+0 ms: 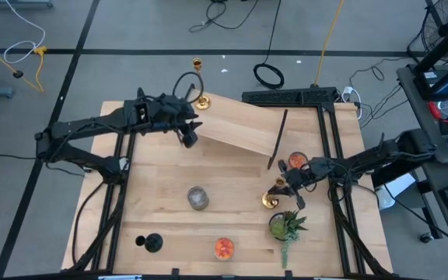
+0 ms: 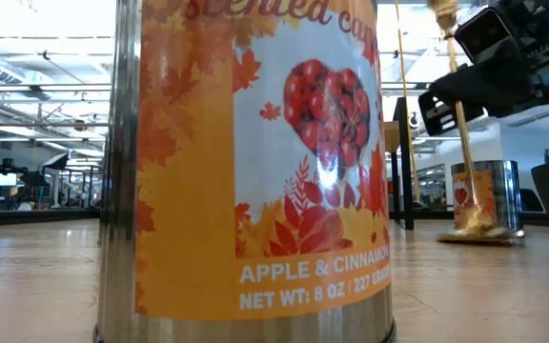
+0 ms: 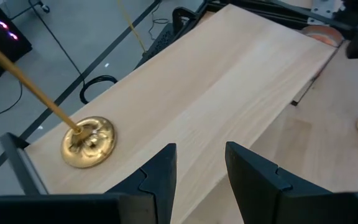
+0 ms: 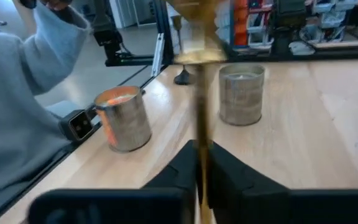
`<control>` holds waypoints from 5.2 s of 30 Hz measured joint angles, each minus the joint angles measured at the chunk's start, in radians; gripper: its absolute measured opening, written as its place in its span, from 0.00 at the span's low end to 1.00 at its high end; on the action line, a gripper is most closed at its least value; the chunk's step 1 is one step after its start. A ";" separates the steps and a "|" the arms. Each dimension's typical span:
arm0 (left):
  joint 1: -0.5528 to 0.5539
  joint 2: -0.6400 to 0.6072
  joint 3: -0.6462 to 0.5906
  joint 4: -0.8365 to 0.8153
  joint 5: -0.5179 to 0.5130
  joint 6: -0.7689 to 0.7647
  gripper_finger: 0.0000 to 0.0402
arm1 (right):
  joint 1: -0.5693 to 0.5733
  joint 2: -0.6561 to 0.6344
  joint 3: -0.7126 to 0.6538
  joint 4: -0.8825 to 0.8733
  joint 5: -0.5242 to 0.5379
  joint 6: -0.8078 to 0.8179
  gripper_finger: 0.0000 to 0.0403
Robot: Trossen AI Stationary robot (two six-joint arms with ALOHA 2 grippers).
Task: Pick & Place candle stick holders
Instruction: Put the gold candle holder on the shelf, then put the black candle holder on the shelf
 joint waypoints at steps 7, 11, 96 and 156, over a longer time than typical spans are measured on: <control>-0.045 0.000 0.000 0.018 -0.002 -0.001 0.36 | 0.007 0.020 0.031 -0.005 0.051 0.011 0.04; -0.077 -0.005 0.000 0.016 -0.001 -0.001 0.36 | 0.014 0.021 0.062 -0.006 0.205 0.028 0.02; -0.305 -0.226 -0.001 -0.189 -0.016 -0.075 0.36 | -0.577 -0.097 0.615 -0.686 0.624 -0.165 0.44; -1.456 -0.234 -0.779 0.300 -0.248 -0.739 0.36 | -0.001 -0.214 0.617 -0.979 0.696 0.019 0.60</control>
